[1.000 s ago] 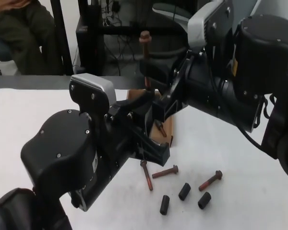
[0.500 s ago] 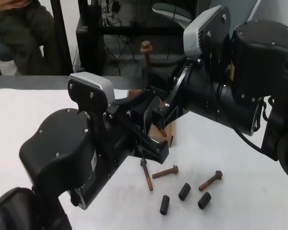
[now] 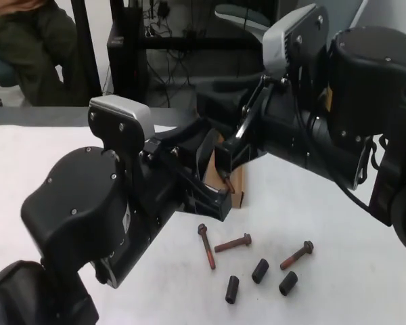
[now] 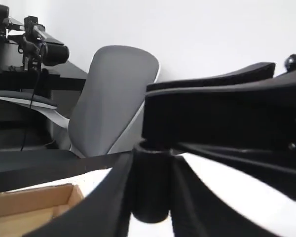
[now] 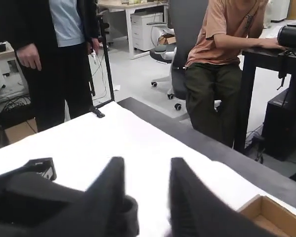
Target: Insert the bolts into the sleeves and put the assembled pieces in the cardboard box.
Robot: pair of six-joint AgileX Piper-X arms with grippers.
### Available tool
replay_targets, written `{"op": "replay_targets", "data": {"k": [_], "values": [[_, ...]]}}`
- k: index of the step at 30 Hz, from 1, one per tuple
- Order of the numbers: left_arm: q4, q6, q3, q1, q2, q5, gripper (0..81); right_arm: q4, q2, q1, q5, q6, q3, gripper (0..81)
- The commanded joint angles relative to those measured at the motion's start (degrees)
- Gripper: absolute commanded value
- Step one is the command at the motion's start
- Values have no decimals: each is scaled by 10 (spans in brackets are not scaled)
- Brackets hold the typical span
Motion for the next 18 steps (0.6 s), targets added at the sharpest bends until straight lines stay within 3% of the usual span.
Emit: {"op": "replay_targets", "data": {"k": [1,9,12,14,18], "values": [[-4,9,-3,0,-8,13,17,-32,-1,-1,15,-10,0,0],[118,12,-3,1,-8,14,17,-25,-1,-1,6,-9,0,4],[157,13,-3,17,-10,-11,17,49,4,-15,8,56,-6,4],[188,18,-3,35,-17,-11,17,83,13,-31,-19,101,-9,69],[298,82,-3,90,-61,-29,17,160,29,-64,-55,110,-33,283]]}}
